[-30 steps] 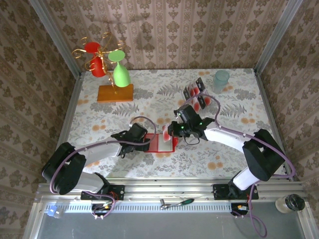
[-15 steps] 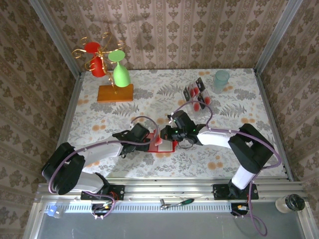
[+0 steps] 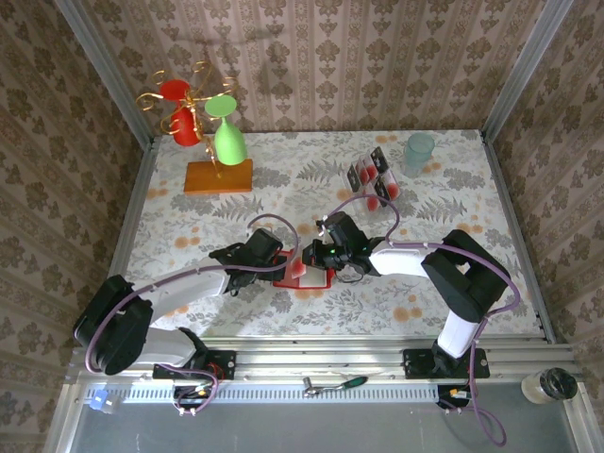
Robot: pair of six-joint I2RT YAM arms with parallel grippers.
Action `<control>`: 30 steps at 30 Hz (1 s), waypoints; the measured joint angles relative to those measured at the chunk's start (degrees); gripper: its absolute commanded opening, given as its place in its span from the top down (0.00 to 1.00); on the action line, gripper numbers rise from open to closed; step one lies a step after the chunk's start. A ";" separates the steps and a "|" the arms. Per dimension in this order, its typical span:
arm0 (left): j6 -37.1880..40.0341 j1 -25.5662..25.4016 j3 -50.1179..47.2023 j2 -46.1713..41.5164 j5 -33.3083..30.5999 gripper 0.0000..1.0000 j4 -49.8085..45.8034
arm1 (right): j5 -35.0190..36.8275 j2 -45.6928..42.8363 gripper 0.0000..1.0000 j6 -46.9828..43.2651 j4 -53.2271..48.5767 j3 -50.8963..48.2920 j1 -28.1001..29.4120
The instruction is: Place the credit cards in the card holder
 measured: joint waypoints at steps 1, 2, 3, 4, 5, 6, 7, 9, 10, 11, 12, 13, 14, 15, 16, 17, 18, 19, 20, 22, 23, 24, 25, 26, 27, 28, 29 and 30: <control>0.00 0.00 0.00 0.48 0.02 0.00 0.22 | -0.04 0.02 1.00 0.02 -0.02 -0.04 0.00; 0.00 0.00 0.00 1.07 0.04 0.00 0.44 | -0.22 0.02 1.00 0.02 0.00 -0.07 0.00; 0.00 0.00 0.00 1.68 0.04 0.00 0.61 | -0.37 0.02 1.00 0.04 0.02 -0.07 0.00; 0.00 0.00 0.00 2.19 0.04 0.00 0.72 | -0.44 0.02 1.00 0.04 0.04 -0.07 0.00; 0.00 0.00 0.00 2.75 0.04 0.00 0.87 | -0.52 0.02 1.00 0.07 0.04 -0.09 0.04; 0.00 0.00 -0.02 3.17 0.02 0.00 0.98 | -0.63 0.02 1.00 0.07 0.04 -0.11 0.04; 0.00 0.00 -0.02 3.39 0.02 0.00 1.11 | -0.68 0.02 1.00 0.07 0.04 -0.11 0.04; -0.04 0.00 -0.20 3.48 0.02 0.00 1.55 | -0.79 0.02 1.00 0.07 0.02 -0.11 0.04; -0.07 0.00 -0.35 3.48 0.02 0.00 1.79 | -0.79 0.00 1.00 0.04 0.00 -0.11 0.04; -0.17 0.00 -0.61 3.48 0.02 0.00 1.99 | -0.76 -0.13 1.00 0.00 -0.04 -0.13 0.04; -0.24 0.00 -0.87 3.48 0.02 0.00 2.10 | -0.68 -0.50 1.00 -0.02 -0.13 -0.37 0.04; -0.24 0.00 -1.18 3.48 0.02 0.00 2.21 | -0.59 -1.11 1.00 -0.04 -0.39 -0.68 0.04; -0.26 0.00 -1.46 3.48 0.02 0.00 2.25 | -0.46 -1.90 1.00 -0.07 -0.63 -1.03 0.04; -0.35 0.00 -1.77 3.48 0.02 0.00 2.36 | -0.15 -2.97 1.00 -0.13 -0.83 -1.40 0.04; -0.46 0.00 -1.97 3.48 0.02 0.00 2.45 | 0.24 -3.82 1.00 -0.26 -0.81 -1.73 0.04; -0.61 0.00 -2.19 3.48 0.02 0.00 2.45 | 0.96 -5.01 1.00 -0.31 -0.72 -2.25 0.04; -0.66 0.00 -2.36 3.48 0.00 0.00 2.60 | 1.53 -6.01 1.00 -0.33 -0.44 -2.86 0.04; -0.66 0.00 -2.49 3.48 0.00 0.00 2.62 | 2.16 -6.73 1.00 -0.37 -0.17 -3.50 0.04; -0.66 -0.02 -2.67 3.48 0.00 0.00 2.73 | 2.75 -7.41 1.00 -0.39 0.44 -4.39 0.04; -0.68 -0.02 -2.86 3.48 0.00 0.00 2.84 | 3.72 -7.89 1.00 -0.35 1.64 -5.97 0.04; -0.68 -0.07 -2.95 3.48 -0.02 0.00 2.89 | 4.07 -7.89 1.00 -0.24 2.51 -6.88 0.04; -0.68 -0.11 -3.04 3.48 0.00 0.00 2.89 | 4.37 -7.89 1.00 -0.13 3.21 -7.69 0.04; -0.70 -0.20 -3.15 3.48 -0.02 0.00 2.89 | 4.66 -7.89 1.00 0.07 4.11 -8.66 0.04; -0.72 -0.28 -3.21 3.48 0.00 0.00 2.91 | 4.98 -7.87 1.00 0.33 4.83 -9.44 0.04; -0.74 -0.31 -3.34 3.48 0.00 0.00 2.95 | 5.29 -7.87 1.00 0.76 5.90 -10.25 0.04; -0.90 -0.33 -3.43 3.48 0.00 0.00 2.99 | 5.49 -7.87 1.00 1.11 7.10 -11.02 0.04; -1.09 -0.33 -3.48 3.48 0.00 0.00 2.99 | 5.70 -7.80 1.00 1.44 8.59 -11.80 0.04; -1.14 -0.33 -3.50 3.48 0.00 0.00 3.02 | 5.88 -7.69 1.00 1.68 9.86 -12.39 0.04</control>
